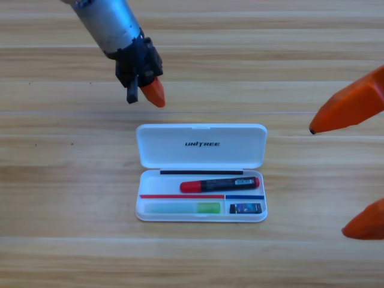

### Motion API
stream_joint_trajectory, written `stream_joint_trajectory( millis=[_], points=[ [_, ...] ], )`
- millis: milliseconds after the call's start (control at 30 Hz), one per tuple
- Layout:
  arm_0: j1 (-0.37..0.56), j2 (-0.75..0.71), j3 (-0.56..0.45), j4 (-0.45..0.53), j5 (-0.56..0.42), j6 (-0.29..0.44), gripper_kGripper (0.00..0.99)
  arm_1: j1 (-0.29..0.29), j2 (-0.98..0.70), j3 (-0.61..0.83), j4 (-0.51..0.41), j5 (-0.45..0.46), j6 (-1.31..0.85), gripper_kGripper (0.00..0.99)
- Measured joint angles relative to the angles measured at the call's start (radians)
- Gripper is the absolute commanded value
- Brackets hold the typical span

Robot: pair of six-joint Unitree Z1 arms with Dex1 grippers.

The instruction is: Clean up eraser and pencils

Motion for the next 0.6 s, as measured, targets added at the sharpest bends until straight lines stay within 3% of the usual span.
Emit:
stream_joint_trajectory(
  millis=[600],
  points=[
    [0.002,0.024,0.054,-0.001,-0.09,-0.011,0.0,0.0,0.0,0.0,-0.001,0.016,0.0,0.946]
  ],
)
